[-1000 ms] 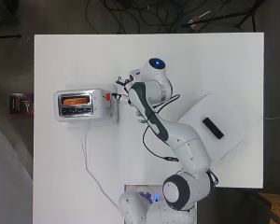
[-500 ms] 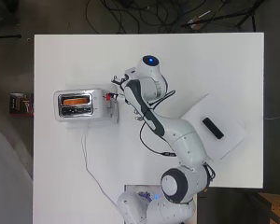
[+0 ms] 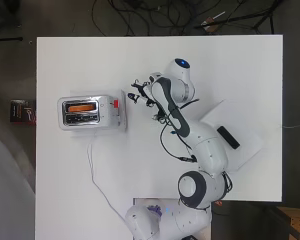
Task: Teleoperate dual arm-hand system to toast a bread
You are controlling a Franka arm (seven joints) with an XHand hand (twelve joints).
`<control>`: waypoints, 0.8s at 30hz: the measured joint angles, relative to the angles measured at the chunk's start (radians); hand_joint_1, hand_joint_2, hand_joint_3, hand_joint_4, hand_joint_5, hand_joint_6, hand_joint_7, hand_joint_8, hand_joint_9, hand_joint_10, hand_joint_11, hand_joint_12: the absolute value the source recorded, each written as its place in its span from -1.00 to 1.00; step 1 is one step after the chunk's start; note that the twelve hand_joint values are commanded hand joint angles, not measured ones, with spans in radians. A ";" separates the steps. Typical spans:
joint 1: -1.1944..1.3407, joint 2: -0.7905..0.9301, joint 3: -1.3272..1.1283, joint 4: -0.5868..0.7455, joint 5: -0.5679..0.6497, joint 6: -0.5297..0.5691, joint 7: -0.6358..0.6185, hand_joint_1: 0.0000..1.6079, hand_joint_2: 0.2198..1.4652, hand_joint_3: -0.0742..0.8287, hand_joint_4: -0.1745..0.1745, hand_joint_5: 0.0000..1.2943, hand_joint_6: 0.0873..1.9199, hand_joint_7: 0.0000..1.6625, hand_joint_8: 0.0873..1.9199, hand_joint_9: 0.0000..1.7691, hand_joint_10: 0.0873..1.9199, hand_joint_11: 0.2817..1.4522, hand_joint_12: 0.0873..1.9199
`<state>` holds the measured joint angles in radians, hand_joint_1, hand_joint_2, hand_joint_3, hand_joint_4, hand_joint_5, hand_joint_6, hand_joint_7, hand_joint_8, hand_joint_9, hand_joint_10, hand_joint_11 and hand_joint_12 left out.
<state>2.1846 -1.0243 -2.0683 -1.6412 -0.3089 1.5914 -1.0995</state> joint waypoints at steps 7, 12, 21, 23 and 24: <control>-0.119 0.021 0.171 -0.092 -0.170 0.077 0.022 -0.93 0.61 -0.83 -0.29 -0.08 -1.00 0.23 0.73 0.42 0.76 0.10 0.57; -0.122 0.031 0.206 -0.073 -0.211 0.040 0.042 -0.94 0.56 -0.84 -0.64 -0.33 -1.00 0.22 1.00 0.63 1.00 0.60 0.99; -0.074 0.030 0.232 -0.033 -0.241 0.018 0.112 -0.92 0.51 -0.85 -0.96 -0.44 -1.00 0.13 1.00 0.54 1.00 0.52 1.00; -0.074 0.030 0.236 -0.035 -0.242 0.023 0.119 -0.88 0.51 -0.84 -0.93 -0.40 -1.00 0.14 1.00 0.54 1.00 0.51 1.00; -0.074 0.029 0.236 -0.038 -0.243 0.026 0.116 -0.86 0.51 -0.84 -0.89 -0.37 -1.00 0.13 1.00 0.51 1.00 0.44 1.00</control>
<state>2.1110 -0.9955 -1.8327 -1.6791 -0.5524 1.6171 -0.9831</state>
